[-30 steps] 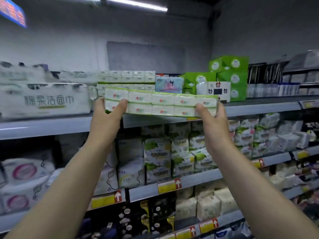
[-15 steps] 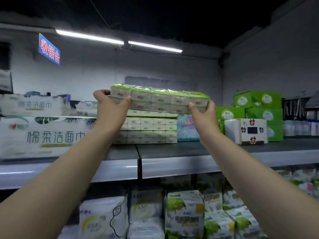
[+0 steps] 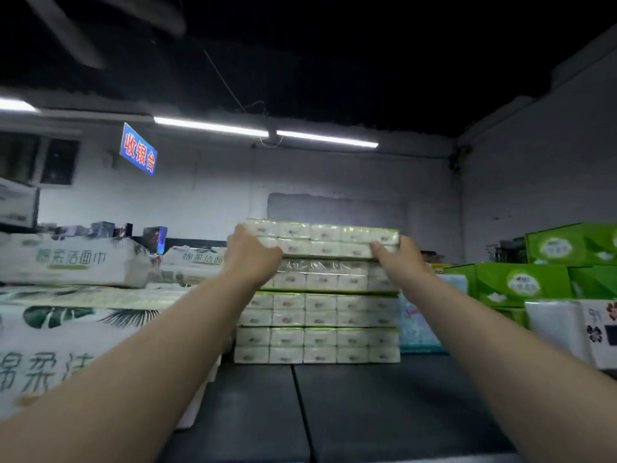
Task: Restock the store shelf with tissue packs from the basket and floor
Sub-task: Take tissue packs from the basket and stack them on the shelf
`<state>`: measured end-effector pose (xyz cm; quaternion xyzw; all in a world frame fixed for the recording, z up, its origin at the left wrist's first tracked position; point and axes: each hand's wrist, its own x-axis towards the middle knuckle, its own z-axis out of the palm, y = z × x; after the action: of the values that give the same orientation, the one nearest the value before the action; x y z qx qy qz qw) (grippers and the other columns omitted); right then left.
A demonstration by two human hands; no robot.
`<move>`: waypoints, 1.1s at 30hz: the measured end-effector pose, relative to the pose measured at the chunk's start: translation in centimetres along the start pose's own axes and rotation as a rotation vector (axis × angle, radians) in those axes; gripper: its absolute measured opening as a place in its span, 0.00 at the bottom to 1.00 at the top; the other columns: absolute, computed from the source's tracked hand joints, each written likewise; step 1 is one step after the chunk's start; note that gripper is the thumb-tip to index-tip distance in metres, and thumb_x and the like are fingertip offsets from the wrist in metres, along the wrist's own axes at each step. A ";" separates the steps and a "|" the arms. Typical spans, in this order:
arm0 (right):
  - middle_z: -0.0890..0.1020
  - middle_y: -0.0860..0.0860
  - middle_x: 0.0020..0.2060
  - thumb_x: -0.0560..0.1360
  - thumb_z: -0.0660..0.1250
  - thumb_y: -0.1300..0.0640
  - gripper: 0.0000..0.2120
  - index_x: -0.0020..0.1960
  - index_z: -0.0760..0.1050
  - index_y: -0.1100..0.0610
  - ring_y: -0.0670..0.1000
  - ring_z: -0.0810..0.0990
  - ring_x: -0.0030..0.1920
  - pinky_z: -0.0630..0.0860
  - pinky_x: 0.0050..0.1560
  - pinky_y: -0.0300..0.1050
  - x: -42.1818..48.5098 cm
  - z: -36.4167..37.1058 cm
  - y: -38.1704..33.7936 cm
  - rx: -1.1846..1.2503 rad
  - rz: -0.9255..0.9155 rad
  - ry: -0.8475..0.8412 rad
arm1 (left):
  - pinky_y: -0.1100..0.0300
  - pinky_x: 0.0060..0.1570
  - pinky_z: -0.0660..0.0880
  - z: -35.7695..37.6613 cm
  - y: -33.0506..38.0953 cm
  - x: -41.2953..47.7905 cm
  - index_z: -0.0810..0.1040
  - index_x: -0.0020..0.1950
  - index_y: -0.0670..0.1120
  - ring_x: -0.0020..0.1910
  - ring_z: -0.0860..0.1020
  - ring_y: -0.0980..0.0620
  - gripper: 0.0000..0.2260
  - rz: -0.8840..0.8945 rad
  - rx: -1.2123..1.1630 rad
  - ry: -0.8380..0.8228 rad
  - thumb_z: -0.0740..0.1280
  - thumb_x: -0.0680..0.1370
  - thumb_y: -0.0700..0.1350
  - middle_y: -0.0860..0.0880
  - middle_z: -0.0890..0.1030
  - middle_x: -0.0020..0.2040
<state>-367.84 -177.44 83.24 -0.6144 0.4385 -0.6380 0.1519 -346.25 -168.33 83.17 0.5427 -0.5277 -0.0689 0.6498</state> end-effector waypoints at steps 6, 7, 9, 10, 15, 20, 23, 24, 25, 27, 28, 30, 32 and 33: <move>0.74 0.51 0.50 0.79 0.64 0.49 0.17 0.62 0.69 0.59 0.52 0.72 0.49 0.67 0.49 0.44 1.1 0.9 2.2 -0.057 -0.007 -0.042 | 0.52 0.48 0.74 1.1 -2.1 2.2 0.53 0.75 0.49 0.55 0.74 0.43 0.32 0.032 0.116 -0.089 0.65 0.74 0.40 0.43 0.67 0.68; 0.75 0.51 0.51 0.79 0.63 0.48 0.17 0.62 0.69 0.59 0.52 0.72 0.49 0.67 0.49 0.44 1.2 1.0 2.1 -0.062 -0.006 -0.046 | 0.54 0.48 0.71 1.3 -2.2 2.4 0.53 0.75 0.47 0.56 0.73 0.43 0.32 0.039 0.198 -0.099 0.65 0.75 0.41 0.43 0.64 0.71; 0.76 0.53 0.52 0.79 0.63 0.48 0.18 0.62 0.68 0.59 0.53 0.72 0.50 0.69 0.50 0.46 1.2 1.2 2.1 -0.069 -0.005 -0.032 | 0.55 0.51 0.67 1.4 -2.1 2.1 0.50 0.78 0.47 0.64 0.69 0.40 0.34 0.036 0.363 -0.125 0.64 0.76 0.43 0.43 0.56 0.76; 0.76 0.54 0.53 0.79 0.63 0.48 0.18 0.62 0.68 0.59 0.54 0.73 0.50 0.70 0.52 0.48 1.1 1.3 2.0 -0.076 -0.007 -0.026 | 0.55 0.52 0.66 1.4 -2.1 2.0 0.48 0.79 0.48 0.68 0.66 0.39 0.35 0.034 0.429 -0.135 0.64 0.76 0.43 0.43 0.53 0.77; 0.74 0.54 0.54 0.79 0.64 0.48 0.23 0.66 0.66 0.61 0.54 0.72 0.51 0.69 0.51 0.47 0.4 1.2 1.8 -0.113 -0.021 -0.013 | 0.48 0.68 0.62 1.3 -1.4 0.8 0.39 0.79 0.50 0.76 0.51 0.37 0.39 -0.002 0.610 -0.173 0.64 0.78 0.46 0.44 0.43 0.79; 0.75 0.58 0.63 0.79 0.65 0.49 0.25 0.68 0.64 0.63 0.59 0.74 0.60 0.67 0.51 0.45 -0.6 0.8 0.8 -0.210 0.023 -0.056 | 0.44 0.73 0.53 1.3 -1.0 0.1 0.37 0.79 0.48 0.77 0.45 0.34 0.40 -0.009 0.678 -0.237 0.64 0.79 0.49 0.42 0.36 0.78; 0.71 0.59 0.68 0.78 0.66 0.47 0.31 0.72 0.59 0.64 0.61 0.71 0.67 0.70 0.58 0.47 -1.4 0.0 -0.2 -0.309 0.017 -0.124 | 0.43 0.74 0.50 1.0 -1.0 -0.3 0.41 0.80 0.48 0.77 0.42 0.35 0.37 0.028 0.718 -0.269 0.61 0.80 0.53 0.40 0.33 0.77; 0.69 0.59 0.70 0.78 0.65 0.46 0.33 0.74 0.57 0.63 0.60 0.69 0.68 0.69 0.61 0.49 -1.9 -0.6 -0.6 -0.342 -0.007 -0.149 | 0.43 0.74 0.49 1.0 -0.8 -0.6 0.42 0.80 0.47 0.77 0.41 0.36 0.36 0.057 0.718 -0.260 0.60 0.81 0.54 0.41 0.33 0.77; 0.66 0.58 0.73 0.79 0.64 0.45 0.35 0.76 0.54 0.61 0.60 0.67 0.71 0.67 0.64 0.50 -2.5 -1.2 -1.0 -0.379 -0.041 -0.172 | 0.43 0.74 0.49 1.0 -0.6 -1.0 0.43 0.80 0.47 0.77 0.40 0.38 0.35 0.096 0.710 -0.239 0.59 0.81 0.55 0.41 0.34 0.78; 0.61 0.56 0.76 0.79 0.61 0.42 0.37 0.79 0.50 0.58 0.59 0.62 0.74 0.64 0.69 0.52 -4.2 -3.1 -1.7 -0.482 -0.136 -0.204 | 0.43 0.75 0.49 1.1 0.3 -2.3 0.44 0.80 0.47 0.78 0.41 0.41 0.34 0.176 0.676 -0.201 0.57 0.81 0.56 0.43 0.35 0.78; 0.60 0.56 0.76 0.79 0.61 0.42 0.36 0.79 0.50 0.58 0.58 0.61 0.75 0.62 0.70 0.52 -5.1 -4.1 -1.8 -0.546 -0.194 -0.213 | 0.43 0.75 0.49 1.2 0.8 -3.3 0.44 0.80 0.47 0.78 0.42 0.42 0.33 0.212 0.662 -0.203 0.57 0.82 0.57 0.44 0.36 0.79; 0.61 0.56 0.76 0.80 0.59 0.42 0.35 0.78 0.52 0.58 0.57 0.60 0.75 0.60 0.72 0.51 -7.2 -6.6 -2.0 -0.682 -0.305 -0.229 | 0.42 0.75 0.49 1.9 1.9 -5.7 0.45 0.80 0.48 0.78 0.42 0.44 0.33 0.291 0.659 -0.244 0.56 0.81 0.59 0.46 0.37 0.79; 0.61 0.57 0.76 0.80 0.59 0.42 0.34 0.78 0.54 0.58 0.56 0.58 0.76 0.57 0.74 0.50 -9.4 -9.4 -1.7 -0.823 -0.388 -0.245 | 0.42 0.75 0.46 3.0 2.9 -8.6 0.44 0.80 0.49 0.78 0.41 0.46 0.34 0.378 0.683 -0.306 0.55 0.81 0.60 0.47 0.37 0.79; 0.60 0.57 0.77 0.80 0.58 0.41 0.34 0.78 0.54 0.57 0.56 0.57 0.76 0.56 0.75 0.49 -10.4 -11.0 -1.3 -0.892 -0.414 -0.251 | 0.42 0.75 0.44 3.6 3.4 -10.2 0.44 0.80 0.50 0.78 0.40 0.47 0.34 0.418 0.695 -0.342 0.55 0.80 0.61 0.47 0.37 0.79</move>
<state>-375.39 -164.96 79.02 -0.7654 0.5159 -0.3266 -0.2035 -355.07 -162.53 79.05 0.5915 -0.7179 0.1568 0.3318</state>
